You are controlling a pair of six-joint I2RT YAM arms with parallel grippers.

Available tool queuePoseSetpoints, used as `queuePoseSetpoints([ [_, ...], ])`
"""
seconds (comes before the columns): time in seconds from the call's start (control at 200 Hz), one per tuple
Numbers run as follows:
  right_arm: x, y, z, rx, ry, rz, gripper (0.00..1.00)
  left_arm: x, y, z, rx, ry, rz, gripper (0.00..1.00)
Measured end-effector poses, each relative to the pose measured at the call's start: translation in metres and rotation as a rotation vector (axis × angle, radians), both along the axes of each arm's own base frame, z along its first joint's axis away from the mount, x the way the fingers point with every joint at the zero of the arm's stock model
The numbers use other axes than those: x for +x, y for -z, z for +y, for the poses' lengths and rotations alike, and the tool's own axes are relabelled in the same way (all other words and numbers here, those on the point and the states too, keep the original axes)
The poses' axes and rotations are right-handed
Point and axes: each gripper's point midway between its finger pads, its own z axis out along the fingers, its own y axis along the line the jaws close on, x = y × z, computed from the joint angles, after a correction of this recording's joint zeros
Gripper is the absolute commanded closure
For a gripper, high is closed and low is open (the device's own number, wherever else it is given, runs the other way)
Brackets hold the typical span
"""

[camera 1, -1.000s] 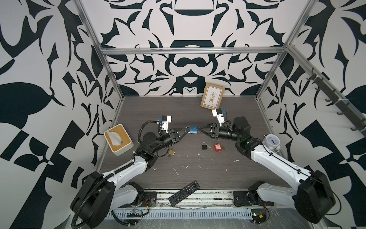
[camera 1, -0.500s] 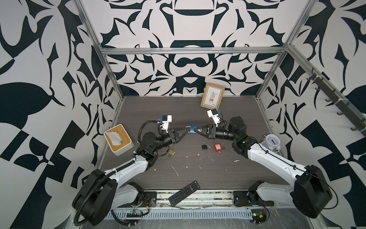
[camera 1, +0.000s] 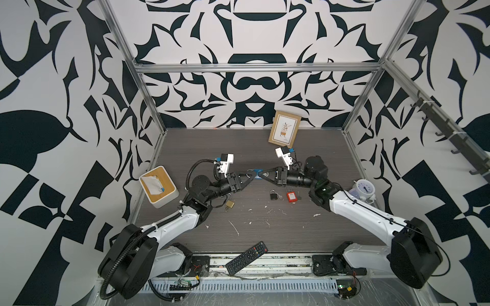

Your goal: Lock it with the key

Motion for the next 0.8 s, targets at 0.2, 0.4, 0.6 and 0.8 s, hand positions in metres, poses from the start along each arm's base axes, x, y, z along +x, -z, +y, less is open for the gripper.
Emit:
queuePoseSetpoints([
  [0.2, -0.002, -0.003, 0.002, 0.011, -0.007, 0.004, 1.0, 0.0, 0.002, -0.001, 0.002, 0.009, 0.011, 0.74],
  [0.4, -0.002, -0.004, 0.003, 0.018, -0.009, 0.008, 1.0, 0.003, 0.003, -0.004, -0.011, 0.018, 0.019, 0.94],
  [0.6, 0.003, 0.0, 0.001, 0.003, 0.016, 0.014, 0.57, 0.008, 0.006, -0.006, -0.027, 0.023, 0.023, 1.0],
  [0.8, 0.005, -0.003, -0.015, -0.026, 0.073, -0.002, 0.48, 0.009, 0.01, -0.007, -0.022, 0.023, 0.034, 1.0],
])
